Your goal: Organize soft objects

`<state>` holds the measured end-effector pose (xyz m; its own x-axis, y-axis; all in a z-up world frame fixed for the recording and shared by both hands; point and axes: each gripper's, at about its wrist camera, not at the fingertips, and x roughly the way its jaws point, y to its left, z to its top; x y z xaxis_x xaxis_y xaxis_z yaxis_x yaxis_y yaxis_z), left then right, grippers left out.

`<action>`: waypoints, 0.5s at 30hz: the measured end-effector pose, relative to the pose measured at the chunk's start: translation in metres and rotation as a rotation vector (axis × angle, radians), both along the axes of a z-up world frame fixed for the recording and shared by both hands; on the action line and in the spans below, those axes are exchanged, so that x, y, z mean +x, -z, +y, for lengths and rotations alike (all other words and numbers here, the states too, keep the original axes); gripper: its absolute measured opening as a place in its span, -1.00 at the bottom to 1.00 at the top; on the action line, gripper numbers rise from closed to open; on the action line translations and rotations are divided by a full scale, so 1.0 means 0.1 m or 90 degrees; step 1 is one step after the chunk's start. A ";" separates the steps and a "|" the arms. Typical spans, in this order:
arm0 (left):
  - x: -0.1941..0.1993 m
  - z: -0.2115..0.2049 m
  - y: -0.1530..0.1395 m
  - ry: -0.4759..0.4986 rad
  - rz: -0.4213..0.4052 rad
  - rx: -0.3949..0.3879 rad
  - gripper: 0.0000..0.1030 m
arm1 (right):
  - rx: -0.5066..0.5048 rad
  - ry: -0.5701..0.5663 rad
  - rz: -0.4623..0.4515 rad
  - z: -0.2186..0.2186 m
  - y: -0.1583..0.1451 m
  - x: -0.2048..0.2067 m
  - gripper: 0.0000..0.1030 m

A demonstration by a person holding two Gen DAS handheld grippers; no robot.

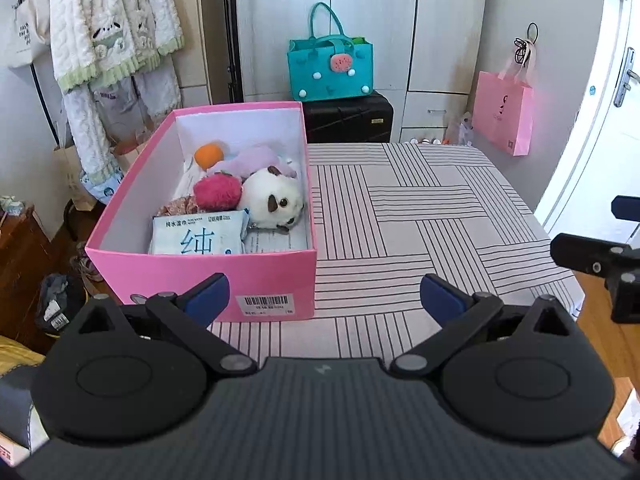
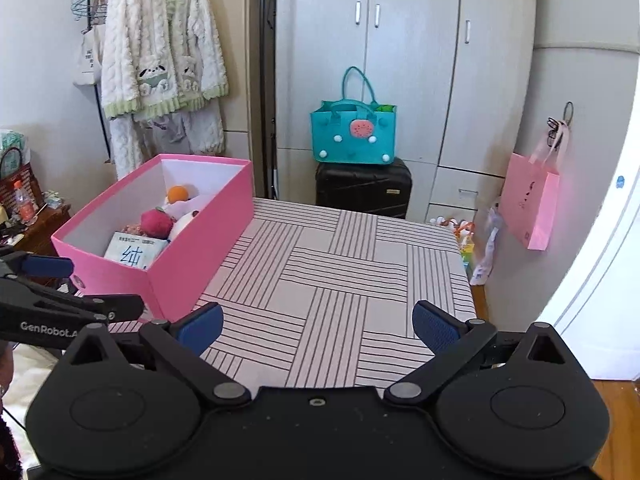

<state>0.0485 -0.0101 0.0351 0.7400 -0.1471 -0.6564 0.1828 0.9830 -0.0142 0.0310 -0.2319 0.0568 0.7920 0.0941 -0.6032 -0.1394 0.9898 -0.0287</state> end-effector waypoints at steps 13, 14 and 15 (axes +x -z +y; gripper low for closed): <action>-0.03 -0.02 -0.01 -0.008 -0.013 0.024 1.00 | 0.020 0.065 0.010 -0.22 0.12 -0.08 0.99; -0.04 -0.03 -0.01 -0.008 -0.012 0.026 1.00 | 0.021 0.067 0.011 -0.22 0.13 -0.09 0.99; -0.04 -0.03 -0.01 -0.009 -0.012 0.028 1.00 | 0.022 0.068 0.011 -0.23 0.14 -0.09 0.99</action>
<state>0.0441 -0.0130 0.0358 0.7541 -0.1079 -0.6478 0.1694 0.9850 0.0331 0.0219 -0.2545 0.0432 0.7881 0.0301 -0.6148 -0.0329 0.9994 0.0068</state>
